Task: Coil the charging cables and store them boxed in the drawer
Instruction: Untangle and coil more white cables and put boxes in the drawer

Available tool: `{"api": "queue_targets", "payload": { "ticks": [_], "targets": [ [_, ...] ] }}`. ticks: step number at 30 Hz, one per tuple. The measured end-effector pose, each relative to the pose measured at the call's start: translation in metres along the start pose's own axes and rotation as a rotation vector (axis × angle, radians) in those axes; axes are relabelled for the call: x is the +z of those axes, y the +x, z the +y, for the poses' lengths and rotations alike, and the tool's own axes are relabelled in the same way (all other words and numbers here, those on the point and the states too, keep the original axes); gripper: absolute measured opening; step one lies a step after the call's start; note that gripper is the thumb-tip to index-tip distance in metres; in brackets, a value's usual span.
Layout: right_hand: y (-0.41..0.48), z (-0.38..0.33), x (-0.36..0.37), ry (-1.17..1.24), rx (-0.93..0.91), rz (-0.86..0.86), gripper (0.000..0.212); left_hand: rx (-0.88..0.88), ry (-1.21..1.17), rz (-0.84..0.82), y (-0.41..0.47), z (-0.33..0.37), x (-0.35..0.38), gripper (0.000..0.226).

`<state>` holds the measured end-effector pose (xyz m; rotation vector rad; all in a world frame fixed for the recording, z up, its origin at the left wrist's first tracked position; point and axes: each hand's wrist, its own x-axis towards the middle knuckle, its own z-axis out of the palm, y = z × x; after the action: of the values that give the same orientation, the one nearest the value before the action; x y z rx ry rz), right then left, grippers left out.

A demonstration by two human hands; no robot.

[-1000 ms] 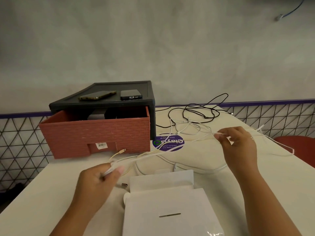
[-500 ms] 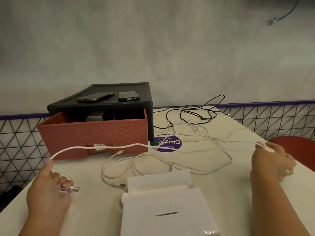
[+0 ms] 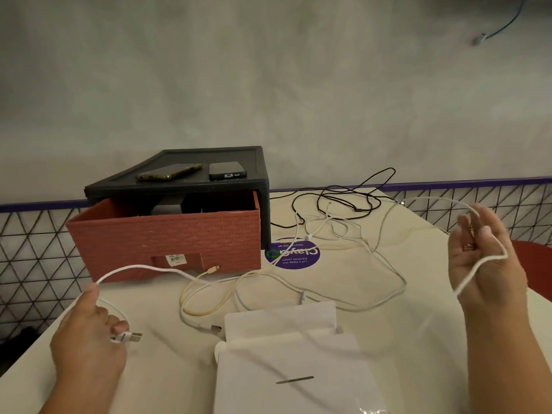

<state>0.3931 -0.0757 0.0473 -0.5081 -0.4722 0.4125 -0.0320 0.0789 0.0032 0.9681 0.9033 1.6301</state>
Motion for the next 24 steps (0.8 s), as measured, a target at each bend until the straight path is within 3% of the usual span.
{"api": "queue_targets", "payload": {
  "ticks": [1,4,6,8,11,14,17,21,24],
  "targets": [
    [-0.005,-0.002,0.007,0.026,0.033,-0.09,0.022,-0.047,-0.127,-0.015,0.003,-0.004,0.004,0.027],
    [-0.013,-0.004,0.018,-0.021,0.1,-0.228,0.022,-0.085,-0.08,0.06,0.009,-0.008,0.01,0.042],
    [-0.016,-0.004,0.022,-0.094,0.163,-0.277,0.017,-0.058,-0.046,0.031,0.005,-0.008,0.012,0.029],
    [-0.015,0.003,0.02,-0.268,0.251,-0.266,0.028,-0.011,-0.011,0.057,0.002,-0.007,0.013,0.017],
    [-0.011,0.02,0.018,-0.71,0.359,-0.175,0.034,-0.125,-0.079,0.135,0.001,-0.003,0.019,0.037],
    [-0.006,0.034,0.007,-1.19,0.325,-0.167,0.018,-0.065,-0.01,0.085,-0.001,-0.004,0.015,0.034],
    [-0.007,0.038,0.002,-1.502,0.296,-0.283,0.033,0.076,0.136,-0.018,-0.002,-0.01,0.007,0.036],
    [-0.014,0.038,0.014,-1.591,0.241,-0.296,0.067,0.132,0.257,-0.059,-0.001,-0.013,0.006,0.035],
    [-0.022,0.04,0.027,-1.672,0.083,-0.252,0.077,0.096,0.244,-0.054,-0.001,-0.012,0.009,0.035]
  ]
}}
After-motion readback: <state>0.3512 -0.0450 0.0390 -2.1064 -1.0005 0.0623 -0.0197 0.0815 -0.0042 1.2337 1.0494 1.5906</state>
